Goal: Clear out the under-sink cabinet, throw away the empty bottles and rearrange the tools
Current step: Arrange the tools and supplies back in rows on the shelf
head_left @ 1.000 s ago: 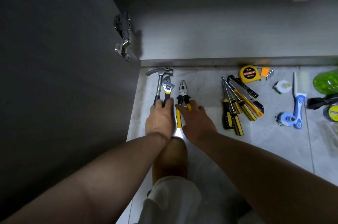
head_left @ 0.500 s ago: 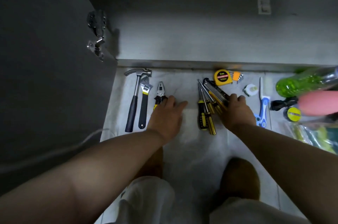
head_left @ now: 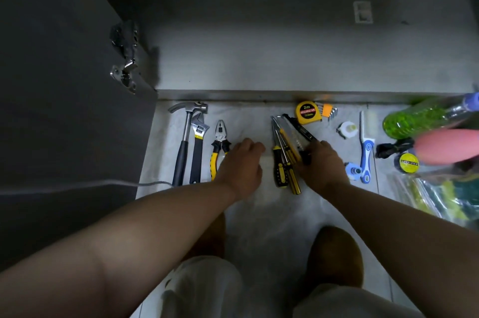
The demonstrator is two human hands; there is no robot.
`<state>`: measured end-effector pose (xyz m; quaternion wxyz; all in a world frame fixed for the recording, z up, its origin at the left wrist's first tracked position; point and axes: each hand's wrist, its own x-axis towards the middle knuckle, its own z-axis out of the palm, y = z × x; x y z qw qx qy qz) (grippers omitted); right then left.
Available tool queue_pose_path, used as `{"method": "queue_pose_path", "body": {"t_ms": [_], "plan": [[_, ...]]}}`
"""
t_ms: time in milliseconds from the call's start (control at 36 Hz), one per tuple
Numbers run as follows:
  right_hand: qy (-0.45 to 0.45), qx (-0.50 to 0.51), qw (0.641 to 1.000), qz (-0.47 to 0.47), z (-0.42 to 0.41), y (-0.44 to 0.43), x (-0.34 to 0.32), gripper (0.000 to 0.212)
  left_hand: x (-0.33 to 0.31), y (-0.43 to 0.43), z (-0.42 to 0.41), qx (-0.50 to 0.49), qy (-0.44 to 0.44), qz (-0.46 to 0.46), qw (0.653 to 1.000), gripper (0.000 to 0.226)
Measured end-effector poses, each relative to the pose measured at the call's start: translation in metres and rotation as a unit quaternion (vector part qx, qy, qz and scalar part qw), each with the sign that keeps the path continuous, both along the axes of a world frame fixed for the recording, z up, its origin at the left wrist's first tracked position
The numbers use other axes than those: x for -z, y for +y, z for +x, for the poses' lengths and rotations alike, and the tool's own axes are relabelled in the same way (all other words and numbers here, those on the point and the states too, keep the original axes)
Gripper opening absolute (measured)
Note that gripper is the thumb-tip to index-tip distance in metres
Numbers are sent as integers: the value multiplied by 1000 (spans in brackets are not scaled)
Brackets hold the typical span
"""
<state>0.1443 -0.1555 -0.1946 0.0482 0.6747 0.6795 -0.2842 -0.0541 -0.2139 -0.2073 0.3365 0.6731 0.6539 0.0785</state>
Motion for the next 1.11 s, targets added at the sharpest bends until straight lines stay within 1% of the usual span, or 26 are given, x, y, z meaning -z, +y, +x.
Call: {"method": "queue_pose_path", "body": {"t_ms": [56,139,194,250,333,417,472,500,556,583,639,667,694,722,750,806,861,944,1000,1056,1111], "plan": [[18,-6,1000,-13,-9,-5,-3,34,-3,5,-2,4,33,-11,999,39],[18,28,999,-43,-27,-2,-13,34,-13,15,0,39,84,-32,995,32],[20,55,996,-68,-35,1,-22,35,-22,25,5,59,110,-49,991,32],[21,58,994,-89,-39,1,-30,36,-32,34,8,66,136,-62,987,33],[29,47,992,-111,-42,-4,-42,32,-45,41,5,56,160,-86,982,31],[44,35,990,-131,-49,-18,-49,29,-55,32,-6,16,162,-100,982,25],[49,20,989,-137,-58,-29,-48,30,-56,20,-17,-23,128,-105,986,28],[52,19,989,-139,-63,-34,-46,32,-55,13,-22,-42,97,-107,989,33],[58,24,987,-147,-75,-44,-43,33,-52,0,-28,-71,-3,-120,990,50],[66,31,985,-157,-81,-48,-40,32,-51,-5,-29,-86,-61,-135,985,57],[82,52,979,-178,-89,-51,-33,30,-44,-11,-26,-122,-155,-174,965,60],[84,58,978,-183,-92,-52,-32,28,-41,-13,-24,-157,-205,-201,945,56],[86,56,977,-186,-94,-51,-31,28,-37,-14,-22,-198,-256,-231,918,50],[92,47,976,-190,-94,-50,-29,29,-33,-15,-22,-223,-278,-246,901,46],[99,34,975,-197,-93,-48,-28,28,-28,-13,-22,-233,-273,-246,900,43],[96,2,975,-198,-89,-44,-28,26,-17,-9,-22,-232,-239,-223,916,42],[72,-8,982,-172,-79,-41,-28,23,-10,-3,-22,-224,-214,-203,929,43],[44,-21,993,-110,-59,-43,-24,24,-4,5,-19,-172,-146,-192,955,45],[13,-41,996,-84,-49,-48,-20,26,-2,7,-17,-149,-114,-198,962,50],[6,-51,995,-87,-45,-53,-17,31,-4,6,-15,-122,-81,-188,971,54],[-3,-59,994,-96,-44,-57,-16,36,-8,6,-14,-103,-50,-173,978,51]]}}
